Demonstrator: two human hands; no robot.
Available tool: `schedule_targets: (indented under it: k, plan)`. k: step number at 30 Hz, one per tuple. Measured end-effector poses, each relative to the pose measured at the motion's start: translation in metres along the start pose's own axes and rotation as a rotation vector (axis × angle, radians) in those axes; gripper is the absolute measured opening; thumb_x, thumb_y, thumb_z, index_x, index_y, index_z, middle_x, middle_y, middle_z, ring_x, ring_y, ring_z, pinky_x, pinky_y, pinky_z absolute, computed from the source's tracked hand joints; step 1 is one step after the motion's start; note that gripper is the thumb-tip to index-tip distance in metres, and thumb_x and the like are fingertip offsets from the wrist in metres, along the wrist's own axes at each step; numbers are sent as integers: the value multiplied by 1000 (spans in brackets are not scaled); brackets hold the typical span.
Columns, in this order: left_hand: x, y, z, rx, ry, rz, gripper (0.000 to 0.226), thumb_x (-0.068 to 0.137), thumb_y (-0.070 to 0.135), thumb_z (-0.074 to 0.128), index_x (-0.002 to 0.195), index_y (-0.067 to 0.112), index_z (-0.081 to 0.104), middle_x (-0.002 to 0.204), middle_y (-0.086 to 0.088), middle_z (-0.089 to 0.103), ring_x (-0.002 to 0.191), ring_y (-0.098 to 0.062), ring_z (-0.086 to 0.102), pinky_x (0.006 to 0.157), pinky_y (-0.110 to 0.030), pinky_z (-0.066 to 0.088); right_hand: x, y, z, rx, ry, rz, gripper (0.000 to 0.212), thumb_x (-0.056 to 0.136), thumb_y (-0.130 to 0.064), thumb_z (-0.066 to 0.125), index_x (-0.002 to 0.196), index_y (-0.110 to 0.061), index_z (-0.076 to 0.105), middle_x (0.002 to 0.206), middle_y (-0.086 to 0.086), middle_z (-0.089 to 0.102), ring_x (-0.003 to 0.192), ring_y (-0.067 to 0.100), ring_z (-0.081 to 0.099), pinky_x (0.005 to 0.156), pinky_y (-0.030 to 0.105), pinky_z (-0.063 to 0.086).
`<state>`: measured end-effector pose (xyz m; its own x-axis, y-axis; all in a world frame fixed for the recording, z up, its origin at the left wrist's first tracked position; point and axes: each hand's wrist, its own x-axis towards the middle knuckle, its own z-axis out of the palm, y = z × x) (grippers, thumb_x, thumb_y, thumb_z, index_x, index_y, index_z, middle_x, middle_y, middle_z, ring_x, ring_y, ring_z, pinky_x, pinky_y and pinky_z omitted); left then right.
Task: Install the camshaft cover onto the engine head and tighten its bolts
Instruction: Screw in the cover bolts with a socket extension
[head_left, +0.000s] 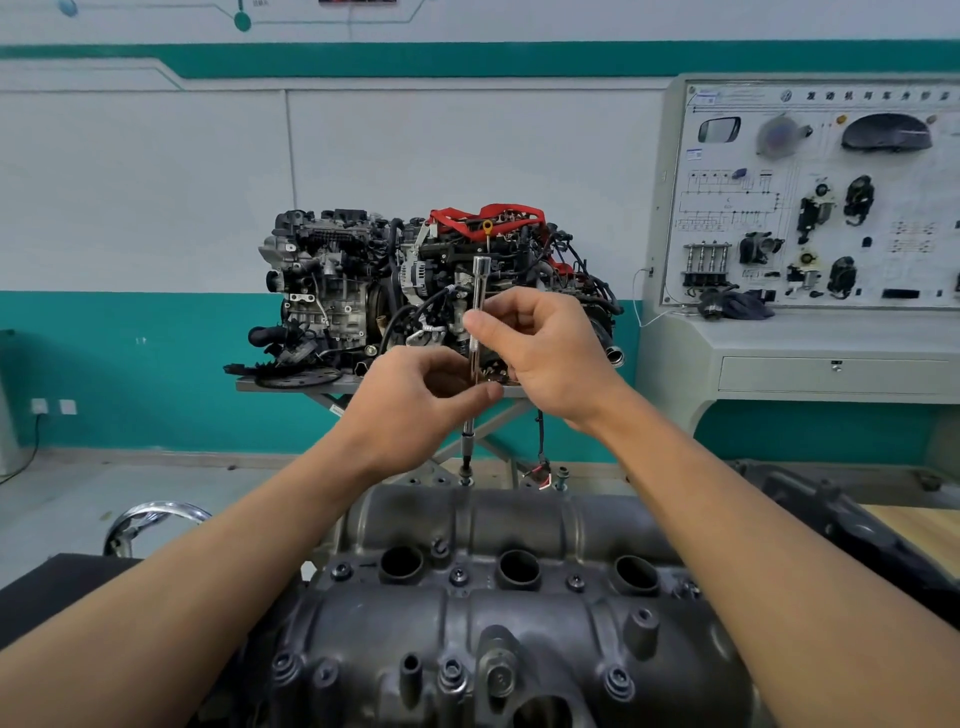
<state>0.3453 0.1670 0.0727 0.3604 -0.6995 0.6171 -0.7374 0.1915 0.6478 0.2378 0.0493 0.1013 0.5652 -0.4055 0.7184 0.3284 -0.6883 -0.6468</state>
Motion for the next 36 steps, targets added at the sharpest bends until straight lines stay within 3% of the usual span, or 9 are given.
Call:
schedule_targets:
  k: [4,6,9,12,17,22,28,32,36]
  plan:
    - [1,1,-2,2,55,-20,16,81,20,81,82,8,72,71,-5,75,65,-16,72,61,-25,59,-1,2,1,25,30,4,18,88,-28,74,83,-12,66,62,-11,59,56,3,51,56,19,47]
    - [1,0,-3,40,9,5,11,89,16,74,87,5,73,78,-7,76,76,-22,73,72,-34,61,-2,1,2,54,-23,17,16,94,-27,67,93,-11,66,57,-14,55,51,3,48,51,15,41]
    - [-1,0,-3,41,-75,16,13,97,10,61,98,7,74,88,-1,78,87,-16,74,88,-40,57,-2,1,2,66,-94,29,18,102,-20,53,102,-12,69,57,-2,44,56,24,39,50,27,34]
    - [-1,2,-2,20,-85,5,12,94,15,66,98,6,74,88,-5,78,89,-23,74,89,-44,57,-3,-1,3,-7,-43,-2,20,99,-19,60,88,-6,70,52,-9,48,50,12,42,50,23,38]
    - [-1,3,-1,51,32,0,18,82,22,81,82,6,73,75,-8,75,64,-13,68,61,-23,56,-2,1,4,-4,49,-12,20,86,-27,77,75,-16,63,61,-11,57,56,3,50,57,20,47]
    - [-3,2,-3,65,-67,7,9,94,14,66,93,9,74,87,-8,77,87,-27,72,80,-40,59,-5,-1,2,77,-114,32,17,101,-19,56,99,-8,69,62,4,43,56,20,39,48,22,35]
    - [-2,2,-2,43,-61,-8,19,83,23,80,91,7,74,85,-8,77,83,-24,74,78,-37,61,-5,-1,4,-26,13,-11,18,91,-19,71,81,-4,68,59,-6,55,53,6,48,53,20,44]
    - [-1,1,-4,33,12,-42,17,81,19,82,82,5,73,72,-6,76,64,-11,72,60,-18,56,-4,2,3,-1,34,5,21,86,-26,77,82,-8,67,67,-2,60,59,6,51,59,21,48]
    - [-3,2,-6,30,-94,-28,8,93,9,67,97,8,74,87,-2,78,84,-11,75,78,-21,59,-3,2,1,37,-82,7,29,98,-23,62,96,6,67,60,2,47,53,9,42,51,15,36]
